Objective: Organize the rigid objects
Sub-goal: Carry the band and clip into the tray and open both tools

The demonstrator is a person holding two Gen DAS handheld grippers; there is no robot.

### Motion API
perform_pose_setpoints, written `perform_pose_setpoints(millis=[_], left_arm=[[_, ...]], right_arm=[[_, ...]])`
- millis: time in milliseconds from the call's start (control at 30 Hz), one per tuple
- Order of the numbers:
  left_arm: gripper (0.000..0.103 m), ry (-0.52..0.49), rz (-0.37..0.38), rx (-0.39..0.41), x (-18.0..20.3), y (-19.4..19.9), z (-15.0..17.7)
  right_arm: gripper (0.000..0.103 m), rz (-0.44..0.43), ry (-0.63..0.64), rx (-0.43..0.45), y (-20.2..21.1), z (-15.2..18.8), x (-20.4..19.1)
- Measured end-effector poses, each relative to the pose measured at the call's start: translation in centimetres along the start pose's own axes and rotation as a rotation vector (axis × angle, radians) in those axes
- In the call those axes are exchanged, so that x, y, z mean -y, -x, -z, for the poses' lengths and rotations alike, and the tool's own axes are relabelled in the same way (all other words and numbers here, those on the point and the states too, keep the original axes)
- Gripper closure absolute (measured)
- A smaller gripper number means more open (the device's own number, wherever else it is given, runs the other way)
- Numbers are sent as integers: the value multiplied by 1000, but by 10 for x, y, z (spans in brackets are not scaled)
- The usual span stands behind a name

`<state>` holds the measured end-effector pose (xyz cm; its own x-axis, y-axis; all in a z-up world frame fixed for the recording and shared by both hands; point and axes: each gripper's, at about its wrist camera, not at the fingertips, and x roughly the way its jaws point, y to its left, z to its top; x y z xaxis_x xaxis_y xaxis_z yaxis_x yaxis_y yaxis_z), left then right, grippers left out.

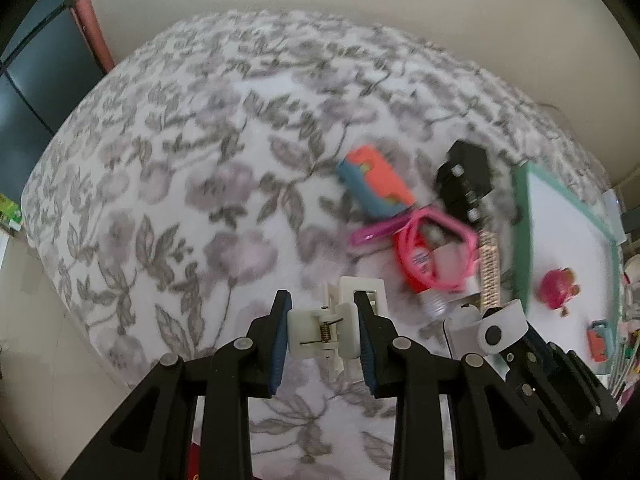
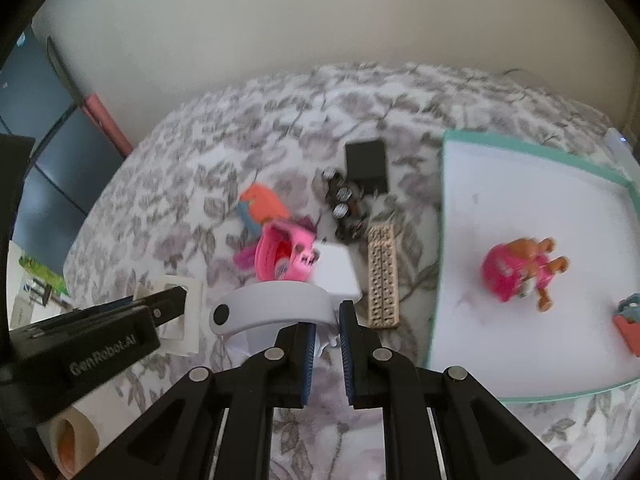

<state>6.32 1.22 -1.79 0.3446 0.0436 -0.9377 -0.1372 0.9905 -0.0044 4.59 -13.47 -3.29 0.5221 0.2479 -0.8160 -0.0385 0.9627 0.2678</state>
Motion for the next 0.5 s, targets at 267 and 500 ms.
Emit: perform_pose_setpoints(millis=[267, 500], left_arm=[[71, -68, 38, 57, 50, 36, -20], [71, -141, 97, 53, 110, 43, -19]], right_arm=[[90, 80, -98, 101, 37, -10, 43], [90, 218, -228, 111, 53, -7, 101]])
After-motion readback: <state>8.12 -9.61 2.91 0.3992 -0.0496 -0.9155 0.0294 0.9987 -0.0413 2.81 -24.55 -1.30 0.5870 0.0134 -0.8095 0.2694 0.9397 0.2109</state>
